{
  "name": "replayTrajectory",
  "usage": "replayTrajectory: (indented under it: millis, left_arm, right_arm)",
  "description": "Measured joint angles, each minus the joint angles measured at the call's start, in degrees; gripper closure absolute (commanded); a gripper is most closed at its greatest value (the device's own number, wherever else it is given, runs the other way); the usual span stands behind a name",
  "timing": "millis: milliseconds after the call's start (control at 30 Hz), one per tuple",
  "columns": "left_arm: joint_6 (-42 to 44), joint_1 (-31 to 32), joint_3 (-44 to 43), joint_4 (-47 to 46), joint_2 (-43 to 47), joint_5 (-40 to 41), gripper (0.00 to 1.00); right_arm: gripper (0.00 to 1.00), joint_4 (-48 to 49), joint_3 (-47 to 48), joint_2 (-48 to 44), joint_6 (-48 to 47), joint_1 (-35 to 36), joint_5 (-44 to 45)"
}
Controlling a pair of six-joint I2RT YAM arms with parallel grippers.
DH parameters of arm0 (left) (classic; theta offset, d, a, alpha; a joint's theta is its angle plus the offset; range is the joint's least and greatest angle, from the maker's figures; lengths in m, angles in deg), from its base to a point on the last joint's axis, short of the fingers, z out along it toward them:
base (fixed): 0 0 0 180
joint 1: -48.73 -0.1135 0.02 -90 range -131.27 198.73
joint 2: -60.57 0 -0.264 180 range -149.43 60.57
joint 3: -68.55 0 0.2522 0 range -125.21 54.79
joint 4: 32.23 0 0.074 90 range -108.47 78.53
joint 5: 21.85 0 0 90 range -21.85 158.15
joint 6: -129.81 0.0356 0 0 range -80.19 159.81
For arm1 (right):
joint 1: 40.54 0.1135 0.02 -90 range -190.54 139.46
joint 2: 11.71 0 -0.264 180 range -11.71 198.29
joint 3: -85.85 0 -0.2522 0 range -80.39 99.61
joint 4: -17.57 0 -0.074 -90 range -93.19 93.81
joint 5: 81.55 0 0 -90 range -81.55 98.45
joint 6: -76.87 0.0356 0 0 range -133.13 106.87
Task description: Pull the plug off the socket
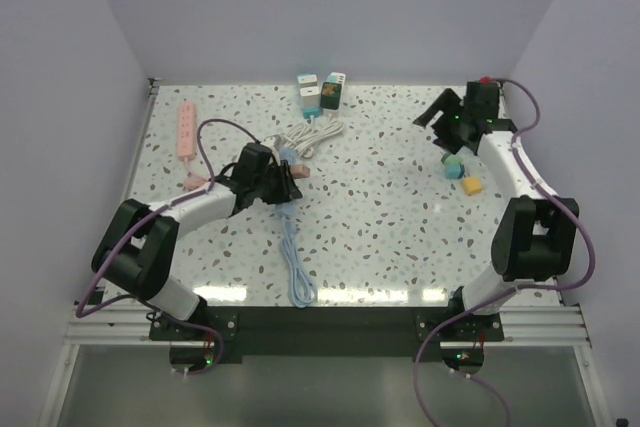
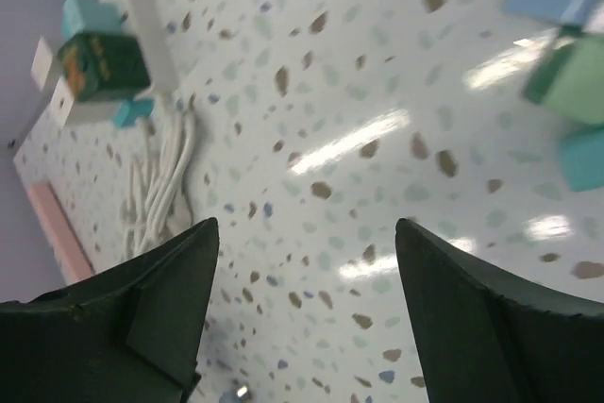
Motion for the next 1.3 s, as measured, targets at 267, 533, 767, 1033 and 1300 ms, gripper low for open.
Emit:
replayTrajectory:
  millis: [267, 533, 767, 1033, 1300]
  left_arm:
    - [0.0, 1.2, -0.7, -2.4, -2.2, -2.7, 1.00]
    - [0.0, 2.3, -1.4, -4.2, -3.3, -5.5, 1.00]
    - [0.0, 2.4, -1.6, -4.3, -3.6, -6.2, 1.00]
    - [-0.1, 2.5, -1.6, -4.2, -3.7, -6.0, 1.00]
    - [-0.2, 2.6, -1.6, -3.7, -3.8, -5.4, 1.00]
  right_arm:
    - [0.17, 7.3, -5.4, 0.9, -0.3, 21.8, -11.9]
    - [0.16, 11.0, -4.5, 4.4, 0.0, 32.2, -14.4]
    - [0.18, 11.0, -2.4, 6.0, -0.7, 34.7, -14.9]
    - [0.37, 10.6, -0.5, 8.8, -0.9, 36.7, -14.3]
    - [0.85, 11.3, -0.4, 9.5, -0.1, 37.1, -13.8]
